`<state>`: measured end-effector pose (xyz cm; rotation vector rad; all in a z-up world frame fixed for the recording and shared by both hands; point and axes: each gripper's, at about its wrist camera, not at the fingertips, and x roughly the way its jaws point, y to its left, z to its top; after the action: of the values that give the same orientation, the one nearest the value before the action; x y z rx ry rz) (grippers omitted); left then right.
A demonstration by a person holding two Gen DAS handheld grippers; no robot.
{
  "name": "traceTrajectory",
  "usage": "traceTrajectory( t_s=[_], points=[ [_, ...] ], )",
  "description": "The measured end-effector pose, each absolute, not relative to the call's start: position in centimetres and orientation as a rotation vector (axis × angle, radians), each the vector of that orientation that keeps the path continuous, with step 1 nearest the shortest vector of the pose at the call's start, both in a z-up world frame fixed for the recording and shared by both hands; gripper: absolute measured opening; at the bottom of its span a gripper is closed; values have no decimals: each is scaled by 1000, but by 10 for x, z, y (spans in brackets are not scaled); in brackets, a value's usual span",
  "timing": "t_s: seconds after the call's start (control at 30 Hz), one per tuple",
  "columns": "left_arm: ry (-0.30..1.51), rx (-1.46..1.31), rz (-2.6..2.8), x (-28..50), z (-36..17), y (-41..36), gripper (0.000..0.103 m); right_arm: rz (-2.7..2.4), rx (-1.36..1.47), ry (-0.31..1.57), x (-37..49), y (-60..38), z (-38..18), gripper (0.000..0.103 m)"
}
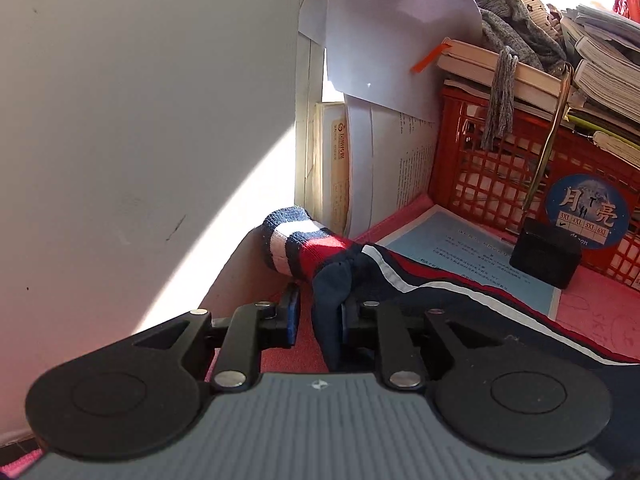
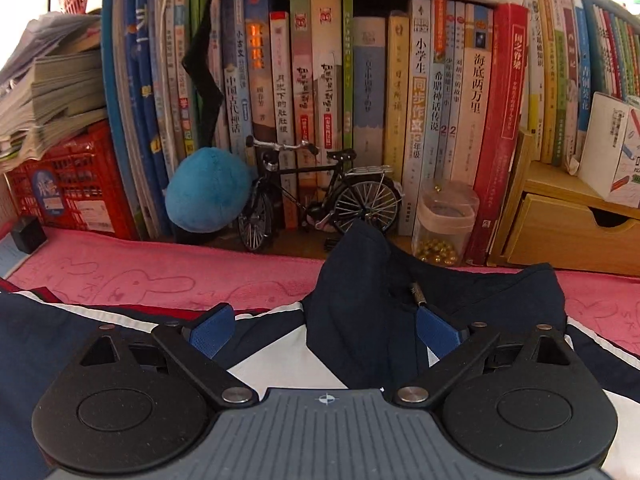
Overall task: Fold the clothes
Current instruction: 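Pinch the collar with the right gripper while the left gripper releases the cuff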
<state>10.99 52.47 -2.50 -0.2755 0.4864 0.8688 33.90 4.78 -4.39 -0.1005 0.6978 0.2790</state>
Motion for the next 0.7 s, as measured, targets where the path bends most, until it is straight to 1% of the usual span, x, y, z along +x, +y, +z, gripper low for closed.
traceTrajectory(
  t_s=[0.03, 0.07, 0.1, 0.13, 0.23, 0.33, 0.37, 0.4, 0.43, 0.47, 0.5, 0.53, 0.57, 0.6, 0.63, 0.7],
  points=[
    [479, -271, 872, 109, -24, 524, 19, 270, -127, 741, 350, 53, -52, 34],
    [465, -257, 877, 108, -23, 522, 19, 257, -139, 766, 356, 57, -57, 21],
    [450, -242, 883, 106, -22, 520, 19, 245, -166, 750, 356, 62, -55, 12],
    [442, -222, 892, 106, -20, 518, 19, 235, -193, 732, 356, 68, -53, 10],
    [426, -201, 915, 104, -14, 519, 19, 259, -194, 682, 358, 79, -37, 9],
    [478, -179, 902, 108, -18, 521, 19, 270, -135, 667, 367, 81, -29, 9],
    [507, -141, 903, 110, -21, 519, 22, 273, -108, 687, 374, 81, -33, 9],
    [547, -103, 907, 114, -24, 518, 28, 276, -85, 707, 380, 81, -37, 9],
    [585, -80, 905, 116, -28, 517, 30, 281, -82, 729, 384, 80, -46, 10],
    [618, -80, 903, 117, -30, 518, 33, 290, -78, 750, 386, 79, -54, 15],
    [650, -82, 900, 118, -33, 520, 38, 310, -73, 758, 385, 77, -59, 22],
    [682, -85, 896, 119, -36, 522, 43, 328, -63, 749, 381, 75, -59, 26],
    [686, -98, 897, 118, -36, 523, 48, 347, -55, 741, 377, 72, -59, 41],
    [686, -112, 897, 117, -35, 524, 51, 365, -51, 739, 371, 70, -56, 61],
    [693, -139, 901, 115, -34, 525, 53, 386, -51, 735, 365, 68, -52, 67],
    [683, -172, 911, 108, -29, 525, 62, 449, -85, 700, 343, 62, -39, 70]
  ],
)
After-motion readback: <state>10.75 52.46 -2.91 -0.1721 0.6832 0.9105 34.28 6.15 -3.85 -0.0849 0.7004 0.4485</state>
